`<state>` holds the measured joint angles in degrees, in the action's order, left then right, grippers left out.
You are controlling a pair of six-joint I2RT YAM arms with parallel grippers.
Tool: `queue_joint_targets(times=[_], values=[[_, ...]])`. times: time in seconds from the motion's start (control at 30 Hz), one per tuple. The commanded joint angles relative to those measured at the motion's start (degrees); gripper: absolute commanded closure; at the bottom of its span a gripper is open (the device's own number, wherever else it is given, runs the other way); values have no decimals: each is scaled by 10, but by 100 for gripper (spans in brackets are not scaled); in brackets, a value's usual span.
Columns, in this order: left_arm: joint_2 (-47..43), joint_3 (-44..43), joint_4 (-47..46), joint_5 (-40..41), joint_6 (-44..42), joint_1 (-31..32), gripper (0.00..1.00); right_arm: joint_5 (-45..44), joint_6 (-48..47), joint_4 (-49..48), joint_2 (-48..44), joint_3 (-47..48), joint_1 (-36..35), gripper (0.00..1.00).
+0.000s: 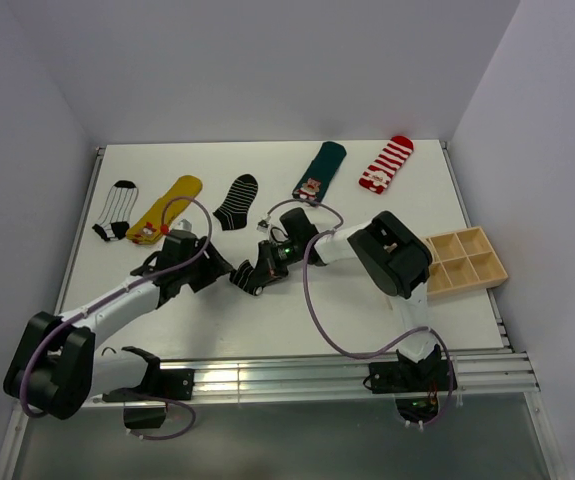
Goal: Roll the socks
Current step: Roll the sock at the center of the board.
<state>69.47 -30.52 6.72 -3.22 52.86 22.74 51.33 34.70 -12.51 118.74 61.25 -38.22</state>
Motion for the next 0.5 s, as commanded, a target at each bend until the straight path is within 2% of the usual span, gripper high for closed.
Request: queue_joint_targets(times=[0.0, 0.23, 0.33, 0.37, 0.47], values=[[7, 16, -62, -13, 24, 23, 36, 35, 51, -8, 30, -16, 9, 100], [92, 0, -96, -14, 28, 39, 44, 34, 54, 8, 47, -3, 20, 100], [136, -13, -94, -13, 23, 41, 53, 32, 51, 11, 47, 0, 22, 100], [158, -17, -89, -13, 22, 42, 59, 30, 46, 13, 44, 2, 23, 100], [183, -39, -69, -7, 11, 42, 70, 7, 19, 32, 20, 1, 23, 99]])
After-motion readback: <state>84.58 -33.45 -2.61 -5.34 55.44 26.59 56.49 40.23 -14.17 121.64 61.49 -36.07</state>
